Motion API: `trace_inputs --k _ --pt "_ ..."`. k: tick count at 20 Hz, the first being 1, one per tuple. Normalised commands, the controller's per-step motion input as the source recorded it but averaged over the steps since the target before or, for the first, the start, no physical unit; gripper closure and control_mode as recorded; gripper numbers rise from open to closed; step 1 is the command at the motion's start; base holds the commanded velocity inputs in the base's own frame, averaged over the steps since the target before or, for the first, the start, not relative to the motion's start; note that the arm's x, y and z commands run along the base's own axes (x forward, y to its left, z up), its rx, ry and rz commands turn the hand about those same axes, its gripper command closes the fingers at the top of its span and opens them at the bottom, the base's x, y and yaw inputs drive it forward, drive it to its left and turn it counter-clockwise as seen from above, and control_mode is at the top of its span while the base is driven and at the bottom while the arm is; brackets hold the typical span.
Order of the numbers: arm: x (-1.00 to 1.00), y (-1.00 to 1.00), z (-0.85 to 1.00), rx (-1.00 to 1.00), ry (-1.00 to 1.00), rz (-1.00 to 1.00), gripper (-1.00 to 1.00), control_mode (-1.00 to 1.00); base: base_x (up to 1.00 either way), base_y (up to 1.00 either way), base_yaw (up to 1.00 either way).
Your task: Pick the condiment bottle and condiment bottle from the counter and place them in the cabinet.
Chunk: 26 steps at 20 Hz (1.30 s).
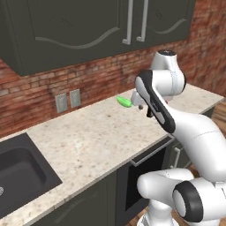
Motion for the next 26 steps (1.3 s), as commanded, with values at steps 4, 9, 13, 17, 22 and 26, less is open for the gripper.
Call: trace_inputs --k 4,9,13,17,22,26 --pt "-0.02 -0.12 -0.12 0.00 -0.01 -0.06 -1.00 -1.00 0.00 0.00 0.00" --pt "0.00 -0.23 -0.09 -0.01 -0.01 -0.07 -1.00 -1.00 0.00 0.00 0.00" --pt "0.00 -0.18 -0.24 -0.05 0.00 -0.11 -1.00 -1.00 0.00 0.00 0.00" --pt "0.00 -0.06 -0.56 -0.16 0.00 -0.10 -1.00 -1.00 0.00 0.00 0.00" --pt "0.00 -0.14 -0.33 -0.05 0.00 -0.10 -1.00 -1.00 0.00 0.00 0.00" --pt "0.10 -0.26 -0.07 0.00 0.00 -0.12 -1.00 -1.00 0.00 0.00 0.00"
